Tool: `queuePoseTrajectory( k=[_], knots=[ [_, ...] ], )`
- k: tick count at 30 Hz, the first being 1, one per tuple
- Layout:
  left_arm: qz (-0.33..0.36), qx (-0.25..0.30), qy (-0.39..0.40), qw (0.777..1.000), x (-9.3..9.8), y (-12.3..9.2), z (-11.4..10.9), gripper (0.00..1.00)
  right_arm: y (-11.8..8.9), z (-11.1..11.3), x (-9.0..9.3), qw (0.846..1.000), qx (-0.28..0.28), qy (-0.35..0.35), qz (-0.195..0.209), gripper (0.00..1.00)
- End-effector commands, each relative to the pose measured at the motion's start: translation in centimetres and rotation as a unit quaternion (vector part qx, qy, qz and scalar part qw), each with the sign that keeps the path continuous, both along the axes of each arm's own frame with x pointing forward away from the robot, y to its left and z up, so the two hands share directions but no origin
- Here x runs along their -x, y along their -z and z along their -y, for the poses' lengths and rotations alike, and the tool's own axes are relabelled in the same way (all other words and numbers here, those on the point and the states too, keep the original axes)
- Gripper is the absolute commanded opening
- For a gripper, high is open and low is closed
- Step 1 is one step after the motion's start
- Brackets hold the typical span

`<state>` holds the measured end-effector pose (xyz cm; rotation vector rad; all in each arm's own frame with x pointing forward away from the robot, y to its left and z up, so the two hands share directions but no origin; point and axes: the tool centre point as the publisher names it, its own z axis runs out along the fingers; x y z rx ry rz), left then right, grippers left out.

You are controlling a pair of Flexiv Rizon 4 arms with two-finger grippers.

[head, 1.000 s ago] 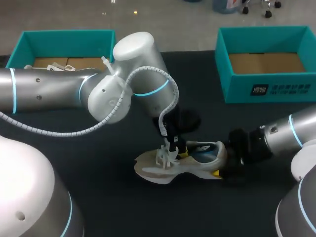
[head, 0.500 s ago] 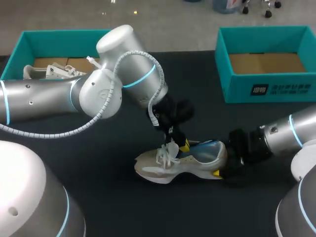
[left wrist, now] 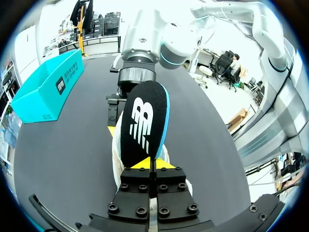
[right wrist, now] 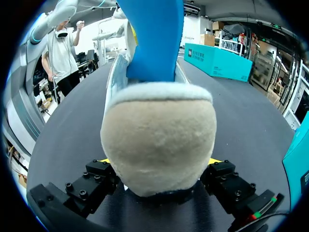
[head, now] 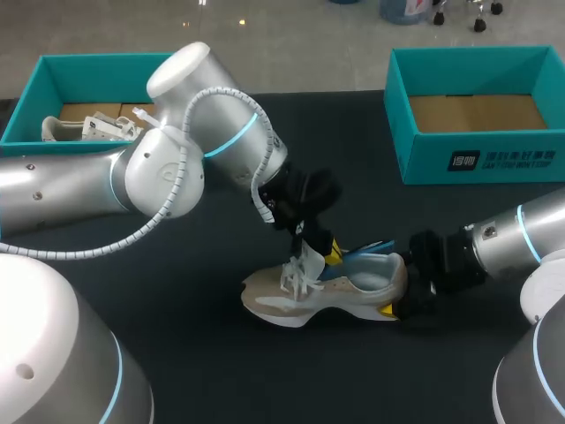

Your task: Take the shoe out of the shoebox, open the shoe tongue, remove and reinsert the insole, then place the shoe into the shoebox

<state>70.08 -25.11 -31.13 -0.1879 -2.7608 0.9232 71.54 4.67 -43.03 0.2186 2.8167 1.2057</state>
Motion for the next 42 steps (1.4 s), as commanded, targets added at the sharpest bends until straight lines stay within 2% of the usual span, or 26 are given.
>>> queuePoseTrajectory(
  k=[1, 7, 12, 13, 14, 18, 23, 27, 33, 42],
  knots=[
    [-0.002, 0.010, 0.007, 1.000, -0.2, 0.0, 1.1, 0.00, 0.1, -0.1, 0.0, 1.000, 0.000, 0.000, 0.000, 0.00],
    [-0.002, 0.022, 0.018, 1.000, -0.1, -0.2, 2.4, 0.00, 0.1, -0.1, 0.0, 1.000, 0.000, 0.000, 0.000, 0.00],
    [0.003, 0.021, 0.018, 1.000, 0.3, 0.5, 2.9, 0.00, 0.1, -0.1, 0.0, 1.000, 0.000, 0.000, 0.000, 0.00],
    [0.004, 0.028, 0.018, 0.999, 0.4, 0.6, 2.8, 0.04, 0.1, -0.1, 0.0, 1.000, 0.000, 0.000, 0.000, 0.00],
    [0.004, 0.030, 0.016, 0.999, 0.4, 0.6, 2.7, 0.14, 0.1, -0.1, 0.0, 1.000, 0.000, 0.000, 0.000, 0.00],
    [0.016, 0.037, 0.001, 0.999, 0.7, 0.1, 1.9, 0.35, 0.1, -0.1, 0.0, 1.000, 0.000, 0.000, 0.000, 0.00],
    [0.058, 0.031, -0.028, 0.997, 1.4, -0.3, 1.4, 0.40, 0.1, -0.1, 0.0, 1.000, 0.000, 0.000, 0.000, 0.00],
    [0.089, 0.024, -0.043, 0.995, 1.7, -0.1, 1.5, 0.47, 0.1, -0.1, 0.0, 1.000, 0.000, 0.000, 0.000, 0.00],
    [0.108, 0.025, -0.043, 0.993, 1.7, -0.2, 2.0, 0.46, 0.1, -0.1, 0.0, 1.000, 0.000, 0.000, 0.000, 0.00],
    [0.173, 0.003, -0.059, 0.983, 2.0, 0.3, 3.3, 0.47, 0.1, -0.1, 0.0, 1.000, 0.000, 0.000, 0.000, 0.00]
  ],
)
